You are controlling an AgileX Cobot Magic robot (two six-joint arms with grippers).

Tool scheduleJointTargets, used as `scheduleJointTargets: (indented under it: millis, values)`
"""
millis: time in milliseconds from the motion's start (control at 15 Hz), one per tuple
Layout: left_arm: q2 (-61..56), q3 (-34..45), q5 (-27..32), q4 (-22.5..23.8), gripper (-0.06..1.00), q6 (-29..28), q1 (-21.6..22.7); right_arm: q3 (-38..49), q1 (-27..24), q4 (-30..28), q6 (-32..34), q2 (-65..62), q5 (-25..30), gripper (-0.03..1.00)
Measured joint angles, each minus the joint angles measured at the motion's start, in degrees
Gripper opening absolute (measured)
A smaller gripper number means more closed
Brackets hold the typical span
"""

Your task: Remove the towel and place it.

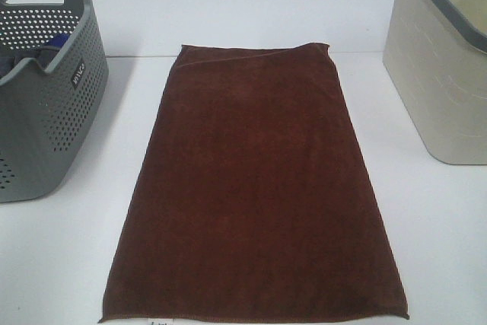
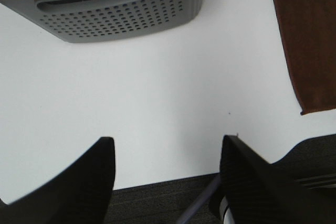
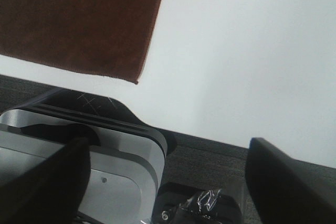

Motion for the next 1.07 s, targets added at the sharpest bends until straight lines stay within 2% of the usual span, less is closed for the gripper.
scheduleJointTargets:
  millis: [133, 267, 467, 600, 733, 1067]
  values:
    - [-7.85, 6.07, 0.00, -0.23, 0.57, 2.06, 0.00, 3.90, 0.00, -0.06, -2.52, -7.73, 0.11, 0.77]
    - [-14.21, 11.00, -2.01, -2.69, 0.57, 6.02, 0.00, 5.73, 0.00, 0.17, -4.18, -16.21, 0.06, 0.77]
    - [-19.42, 16.16, -8.08, -9.22, 0.57, 13.87, 0.00, 7.91, 0.00, 2.81, -9.11, -26.87, -5.16, 0.77]
    - [-20.05, 16.62, -9.57, -12.78, 0.57, 18.33, 0.00, 11.17, 0.00, 5.27, -10.94, -32.26, -8.19, 0.77]
    - [-20.11, 16.62, -9.80, -13.58, 0.57, 19.48, 0.00, 14.04, 0.00, 5.79, -11.17, -34.66, -8.37, 0.77]
    - [-20.11, 16.62, -9.80, -14.04, 0.57, 19.94, 0.00, 14.32, 0.00, 5.84, -11.17, -34.61, -8.59, 0.77]
